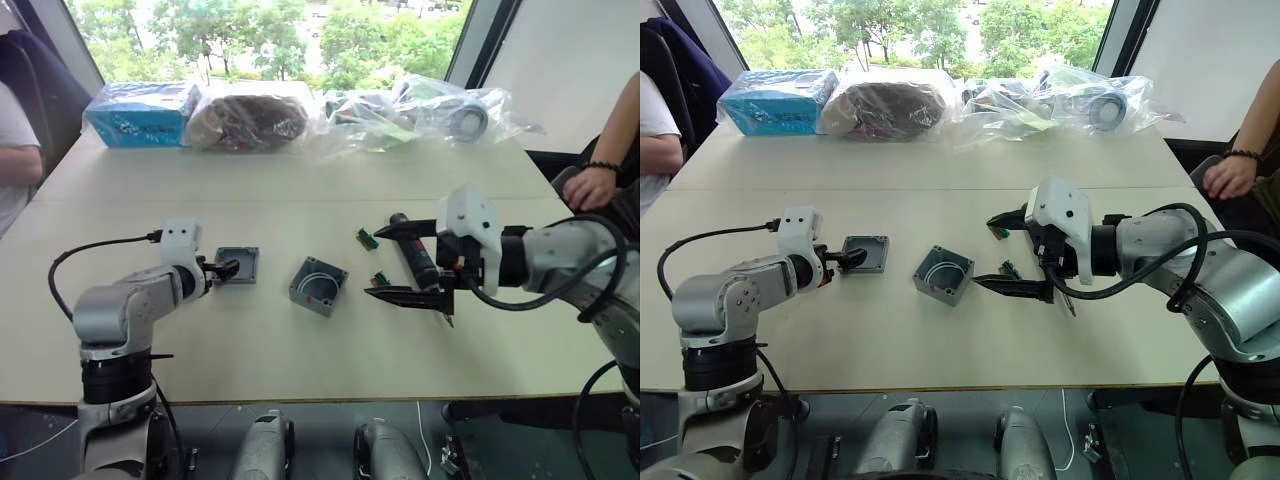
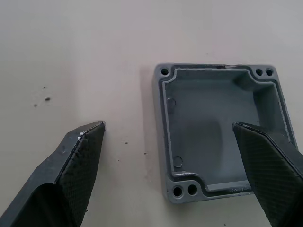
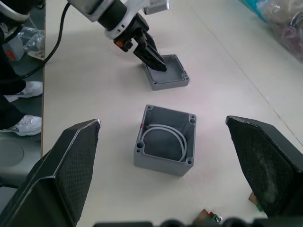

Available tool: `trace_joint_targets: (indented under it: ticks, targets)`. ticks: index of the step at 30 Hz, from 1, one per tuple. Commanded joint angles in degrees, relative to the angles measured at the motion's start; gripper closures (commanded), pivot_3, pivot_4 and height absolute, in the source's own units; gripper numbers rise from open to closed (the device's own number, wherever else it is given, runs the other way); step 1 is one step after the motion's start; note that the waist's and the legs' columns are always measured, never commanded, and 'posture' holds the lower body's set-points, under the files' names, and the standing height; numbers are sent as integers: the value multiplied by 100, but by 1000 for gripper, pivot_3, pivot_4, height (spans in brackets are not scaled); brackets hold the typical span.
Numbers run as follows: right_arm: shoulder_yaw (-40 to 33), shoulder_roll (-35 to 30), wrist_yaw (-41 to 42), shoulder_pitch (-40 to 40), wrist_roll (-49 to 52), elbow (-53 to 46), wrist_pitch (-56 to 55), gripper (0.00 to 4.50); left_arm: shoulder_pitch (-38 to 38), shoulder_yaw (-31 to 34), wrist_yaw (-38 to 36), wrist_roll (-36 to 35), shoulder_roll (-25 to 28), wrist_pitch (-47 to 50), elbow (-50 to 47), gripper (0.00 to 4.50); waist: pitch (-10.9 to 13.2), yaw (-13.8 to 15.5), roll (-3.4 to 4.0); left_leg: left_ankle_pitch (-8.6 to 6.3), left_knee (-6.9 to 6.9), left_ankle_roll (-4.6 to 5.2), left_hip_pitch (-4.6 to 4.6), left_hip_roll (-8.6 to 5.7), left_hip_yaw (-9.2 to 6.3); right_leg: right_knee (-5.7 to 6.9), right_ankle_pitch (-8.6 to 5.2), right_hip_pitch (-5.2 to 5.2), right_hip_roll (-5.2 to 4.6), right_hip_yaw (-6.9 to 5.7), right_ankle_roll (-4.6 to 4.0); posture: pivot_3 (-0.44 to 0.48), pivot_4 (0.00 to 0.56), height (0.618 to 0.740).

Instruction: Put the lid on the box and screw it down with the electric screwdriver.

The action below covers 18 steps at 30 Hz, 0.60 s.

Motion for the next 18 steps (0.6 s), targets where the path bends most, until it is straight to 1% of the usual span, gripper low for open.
trace_joint_targets:
  ticks: [1,2,3,5,6,9,10,13,15,17,18]
  targets:
    - [-242,1,-31,-123,147,-145,61,0,73,150,180,180,-11,17,139,850,0,0,0,0,0,0,0,0,0,0,0,0,0,0,-1,0,150,740]
    - [-260,-5,-40,-114,164,-160,78,0,85,151,195,199,-9,15,135,1149,0,0,0,0,0,0,0,0,0,0,-1,0,-1,0,-2,0,150,740]
    - [-273,-15,-56,-98,162,-171,95,0,77,200,223,212,-31,43,156,1675,0,0,0,0,0,0,0,0,0,0,-1,0,0,0,-3,0,150,740]
    - [-315,-32,-95,-55,158,-199,123,0,71,249,222,215,-21,104,182,2512,0,0,0,0,0,0,0,0,0,0,-2,0,-1,0,-4,0,150,740]
    - [-341,-34,-133,-14,166,-223,146,0,46,285,192,197,5,112,226,3022,0,0,0,0,0,0,0,1,0,0,-5,0,-1,0,-10,0,150,740]
    - [-429,-14,-257,110,249,-308,238,0,-81,357,92,165,117,68,386,4163,-1,-10,1,0,-1,0,0,1,0,-1,-10,0,-1,0,-19,0,150,740]
    - [-457,-9,-293,154,281,-340,265,0,-120,376,68,164,147,39,437,4402,-1,-12,1,0,-1,0,1,1,0,-1,-10,0,-2,0,-19,0,150,740]
    - [-609,78,-475,270,507,-410,422,0,-286,261,-204,93,351,-240,632,4402,-1,-15,2,0,-2,0,1,2,0,0,-9,-2,-1,0,-21,0,150,740]
    - [-798,205,-719,322,823,-390,635,0,-515,145,-766,-201,418,-808,542,4402,0,-13,0,0,-2,0,1,2,1,0,-9,-4,-1,0,-22,0,150,740]
    - [-1038,420,-1141,217,1457,-207,1045,0,-771,196,-1255,-544,324,-1367,358,4402,3,25,-4,0,-2,-1,-6,9,2,-1,-9,-10,-4,0,-24,0,150,740]
    - [-1124,604,-1572,45,1894,14,1336,0,-885,164,-1557,-765,232,-1674,144,4402,4,37,-6,1,-2,-3,-9,13,0,-1,-8,-9,-9,-1,-26,0,150,740]
